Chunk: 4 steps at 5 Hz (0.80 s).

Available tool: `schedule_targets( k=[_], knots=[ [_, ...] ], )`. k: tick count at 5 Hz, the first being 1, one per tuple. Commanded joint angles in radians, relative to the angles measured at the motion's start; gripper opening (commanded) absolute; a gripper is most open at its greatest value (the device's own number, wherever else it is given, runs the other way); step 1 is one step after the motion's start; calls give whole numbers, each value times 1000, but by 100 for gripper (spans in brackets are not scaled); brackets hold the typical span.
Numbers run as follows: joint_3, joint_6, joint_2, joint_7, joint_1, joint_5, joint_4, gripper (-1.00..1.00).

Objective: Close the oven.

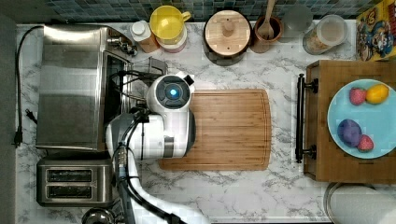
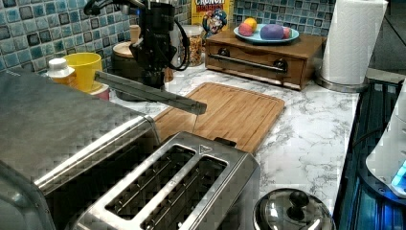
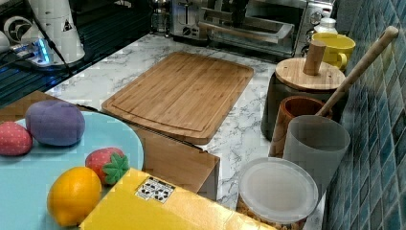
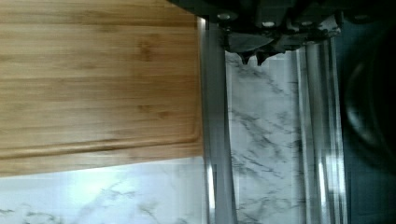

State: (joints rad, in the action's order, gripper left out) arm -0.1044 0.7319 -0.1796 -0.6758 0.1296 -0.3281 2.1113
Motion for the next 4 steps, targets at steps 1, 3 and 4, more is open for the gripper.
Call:
schedule_targets(
  k=[1,3,4],
  knots=[
    [-188,-60,-37,248,207,283,-346,-100],
    [-183,-75,-7,450,199,455,-341,-100],
    [-155,-58,53,527,184,474,-304,-100]
  ],
)
